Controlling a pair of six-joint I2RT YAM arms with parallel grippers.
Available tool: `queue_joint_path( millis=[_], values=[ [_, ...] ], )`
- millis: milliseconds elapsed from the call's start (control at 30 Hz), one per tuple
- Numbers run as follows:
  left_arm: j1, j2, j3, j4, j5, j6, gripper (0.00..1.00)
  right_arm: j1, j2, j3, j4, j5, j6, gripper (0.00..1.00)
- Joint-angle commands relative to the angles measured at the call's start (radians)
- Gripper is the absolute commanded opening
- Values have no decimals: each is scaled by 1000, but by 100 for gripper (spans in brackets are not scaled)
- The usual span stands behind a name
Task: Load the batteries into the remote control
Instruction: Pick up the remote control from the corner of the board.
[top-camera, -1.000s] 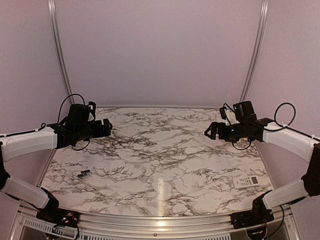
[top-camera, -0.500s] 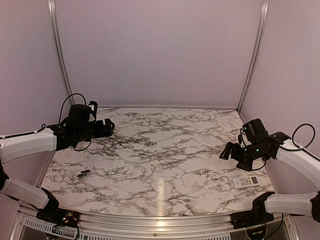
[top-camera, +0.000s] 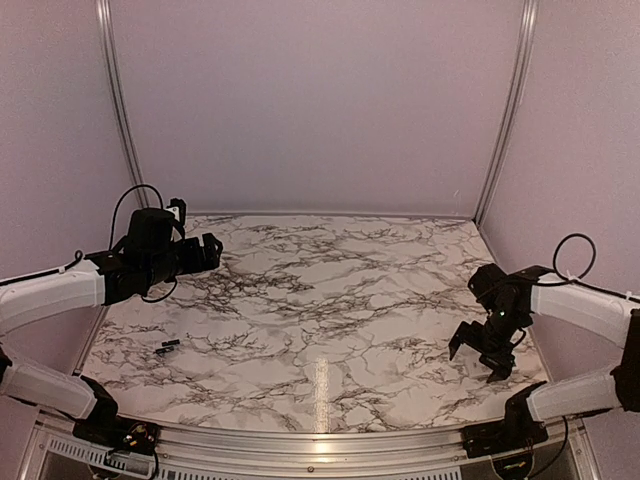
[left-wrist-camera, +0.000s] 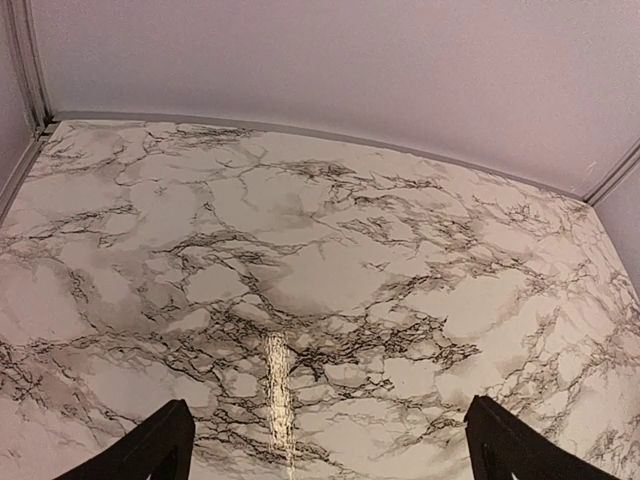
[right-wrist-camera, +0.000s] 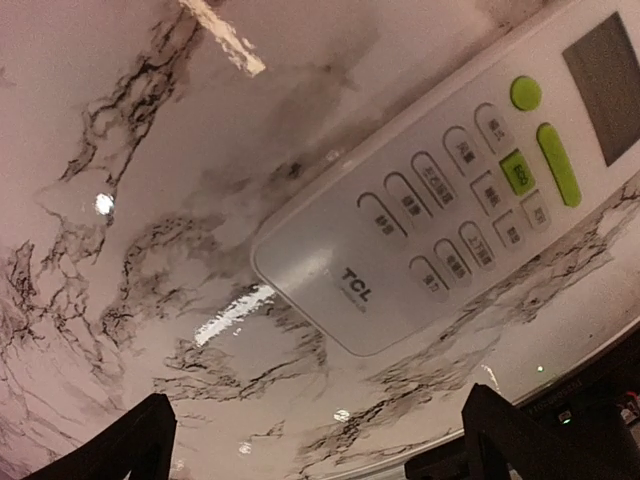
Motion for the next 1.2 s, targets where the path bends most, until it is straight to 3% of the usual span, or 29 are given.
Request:
queue_joint_path(
  millis=[0,167,400,767,1167],
  values=[
    [-6,-9,-2,12,-11,-6,99,-6,54,-55,-56,3,147,99],
    [-6,-9,-9,28,-10,-4,99,-29,-21,-106,-29,62,208,99],
    [-6,3,-8,34,-3,-3,99,-210,-76,-104,4,110,131,99],
    [-6,16,-5,67,2,10,99,-370,37,-60,105,115,33,99],
    [-6,29,-11,62,-11,4,99,-399,154,-69,208,99,-4,96]
  ],
)
